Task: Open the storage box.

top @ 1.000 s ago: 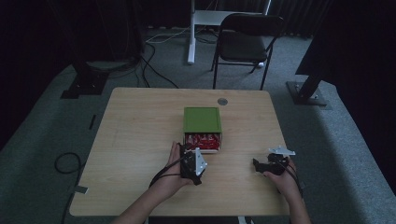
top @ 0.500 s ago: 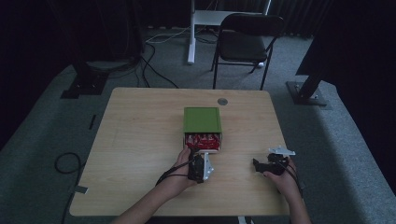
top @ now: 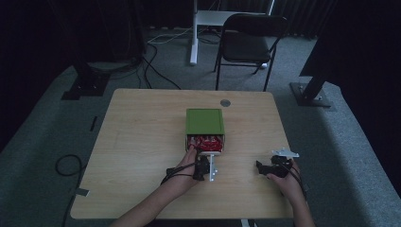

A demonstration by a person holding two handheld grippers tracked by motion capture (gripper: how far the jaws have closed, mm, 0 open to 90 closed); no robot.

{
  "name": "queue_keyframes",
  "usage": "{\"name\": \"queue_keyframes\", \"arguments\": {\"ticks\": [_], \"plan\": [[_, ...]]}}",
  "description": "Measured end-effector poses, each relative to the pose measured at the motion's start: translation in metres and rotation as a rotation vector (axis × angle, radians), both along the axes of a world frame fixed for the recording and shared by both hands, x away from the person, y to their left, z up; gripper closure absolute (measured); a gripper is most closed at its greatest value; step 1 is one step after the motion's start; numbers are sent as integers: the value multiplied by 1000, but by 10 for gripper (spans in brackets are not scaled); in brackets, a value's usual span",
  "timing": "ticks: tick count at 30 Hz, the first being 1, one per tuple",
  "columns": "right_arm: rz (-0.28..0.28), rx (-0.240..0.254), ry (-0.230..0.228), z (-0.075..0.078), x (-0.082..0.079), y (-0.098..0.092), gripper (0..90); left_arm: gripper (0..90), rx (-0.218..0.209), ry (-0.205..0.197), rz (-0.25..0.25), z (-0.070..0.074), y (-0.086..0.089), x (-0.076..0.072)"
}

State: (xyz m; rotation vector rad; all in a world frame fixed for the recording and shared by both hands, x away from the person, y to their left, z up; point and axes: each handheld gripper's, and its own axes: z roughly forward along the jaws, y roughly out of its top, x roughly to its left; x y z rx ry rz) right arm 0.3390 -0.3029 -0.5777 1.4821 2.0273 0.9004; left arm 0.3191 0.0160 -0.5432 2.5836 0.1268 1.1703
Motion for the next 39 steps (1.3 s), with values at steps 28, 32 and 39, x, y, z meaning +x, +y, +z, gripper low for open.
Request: {"name": "queue_keyframes", "arguments": {"ticks": [28,32,39], "plan": [[-1,0,1,0,0,0,104,717,115,-188,13,-14,-2,5],[-1,0,1,0,0,0,104,717,120,-182,13,-13,-3,1],[-1,0,1,0,0,0,104,718,124,-171,10,-12,-2,-11]]}}
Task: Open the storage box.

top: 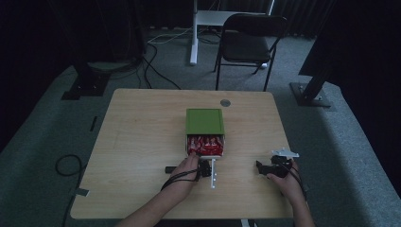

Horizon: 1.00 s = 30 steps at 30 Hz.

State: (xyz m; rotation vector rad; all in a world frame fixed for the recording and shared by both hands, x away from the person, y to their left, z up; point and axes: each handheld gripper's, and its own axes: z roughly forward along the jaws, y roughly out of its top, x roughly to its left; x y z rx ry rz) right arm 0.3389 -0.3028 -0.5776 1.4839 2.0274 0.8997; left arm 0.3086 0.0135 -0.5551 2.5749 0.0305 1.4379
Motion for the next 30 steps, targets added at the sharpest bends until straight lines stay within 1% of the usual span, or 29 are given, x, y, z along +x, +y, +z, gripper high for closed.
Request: {"name": "queue_keyframes", "arguments": {"ticks": [1,2,4,5,7,11,14,15,16,17,19,20,24,25,26,27,29,30], "plan": [[0,0,0,0,0,0,104,717,-5,2,-2,0,0,-2],[0,0,0,0,0,0,104,718,2,0,-3,0,0,-4],[0,1,0,0,0,0,104,718,-2,7,-7,0,0,-7],[0,0,0,0,0,0,104,720,8,7,-11,0,0,-10],[0,0,-1,0,0,0,104,721,4,15,-15,1,0,-13],[0,0,0,0,0,0,104,721,2,19,-20,1,1,-20],[0,0,0,0,0,0,104,720,7,22,-21,1,1,-26],[0,0,0,0,0,0,104,721,15,25,-24,1,1,-28],[0,-1,0,0,0,0,104,721,4,27,-28,1,1,-30],[0,-1,0,0,0,0,104,722,8,30,-28,1,1,-32],[0,0,0,0,0,0,104,721,3,32,-30,1,1,-35],[0,0,0,0,0,0,104,722,11,32,-31,1,1,-37],[0,-1,-1,0,0,0,105,722,17,36,-34,1,1,-44],[0,0,0,0,0,0,104,722,26,39,-34,1,1,-46],[0,0,0,0,0,0,105,722,20,42,-39,1,1,-48],[0,0,0,0,0,0,104,722,36,45,-42,2,1,-50],[0,-1,0,0,0,0,105,721,31,63,-48,2,1,-53],[0,-1,0,0,0,0,105,721,39,65,-53,1,1,-55]]}}
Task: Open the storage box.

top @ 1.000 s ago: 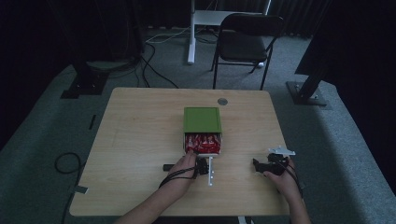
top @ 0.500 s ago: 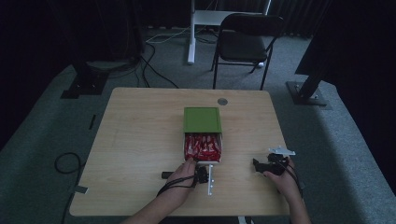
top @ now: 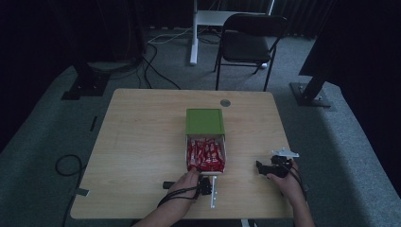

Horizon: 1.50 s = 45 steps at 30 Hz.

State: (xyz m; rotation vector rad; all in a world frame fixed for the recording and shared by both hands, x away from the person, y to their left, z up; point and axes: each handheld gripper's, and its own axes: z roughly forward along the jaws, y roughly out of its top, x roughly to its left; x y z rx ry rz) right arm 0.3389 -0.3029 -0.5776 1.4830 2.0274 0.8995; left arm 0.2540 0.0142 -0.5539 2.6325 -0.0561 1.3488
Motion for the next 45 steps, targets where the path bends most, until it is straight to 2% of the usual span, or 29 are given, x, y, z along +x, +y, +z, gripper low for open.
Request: {"name": "queue_keyframes", "arguments": {"ticks": [11,13,19,23,25,27,31,35,38,40,42,43,45], "plan": [[0,0,0,0,0,0,104,719,-14,26,-9,1,3,-9],[0,0,0,0,0,0,105,716,-31,33,-13,1,4,-10],[-1,1,1,0,0,0,105,716,-39,38,-18,1,5,-14],[0,0,0,0,0,0,104,707,-68,51,-17,1,7,-14],[0,0,0,0,0,0,104,696,-94,68,-16,3,8,-15],[0,0,0,0,0,0,104,696,-100,85,-19,6,9,-17],[0,0,0,0,0,0,104,679,-160,139,-18,14,11,-21],[0,0,0,0,0,0,104,652,-194,184,-29,22,16,-27],[0,0,0,0,0,0,104,653,-248,219,-43,31,20,-32],[-1,1,1,0,0,0,104,653,-310,242,-53,38,22,-35],[-1,1,1,0,0,0,104,652,-338,251,-66,46,25,-37],[-1,1,1,0,0,0,105,652,-367,257,-68,50,27,-38],[0,0,0,0,0,0,104,653,-395,252,-78,58,30,-39]]}}
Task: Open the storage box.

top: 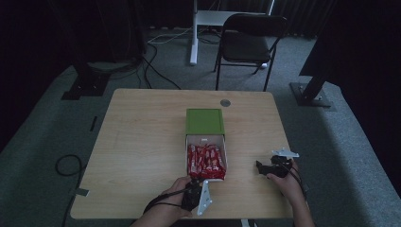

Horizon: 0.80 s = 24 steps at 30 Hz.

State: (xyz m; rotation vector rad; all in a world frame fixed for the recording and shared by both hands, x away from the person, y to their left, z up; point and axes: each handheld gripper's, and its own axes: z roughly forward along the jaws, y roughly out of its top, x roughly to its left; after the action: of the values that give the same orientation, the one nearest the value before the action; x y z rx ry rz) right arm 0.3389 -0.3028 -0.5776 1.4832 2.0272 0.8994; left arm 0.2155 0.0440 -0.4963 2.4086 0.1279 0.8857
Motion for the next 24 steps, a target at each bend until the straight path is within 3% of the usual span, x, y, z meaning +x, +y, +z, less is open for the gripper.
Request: {"name": "queue_keyframes", "arguments": {"ticks": [7,15,22,24], "plan": [[0,0,0,0,0,0,104,653,-160,35,12,20,15,7],[0,1,1,0,0,0,104,652,-282,40,67,34,43,15],[0,1,0,0,0,0,104,632,-325,32,167,37,73,25],[-1,2,0,0,0,0,104,631,-345,48,211,33,87,31]]}}
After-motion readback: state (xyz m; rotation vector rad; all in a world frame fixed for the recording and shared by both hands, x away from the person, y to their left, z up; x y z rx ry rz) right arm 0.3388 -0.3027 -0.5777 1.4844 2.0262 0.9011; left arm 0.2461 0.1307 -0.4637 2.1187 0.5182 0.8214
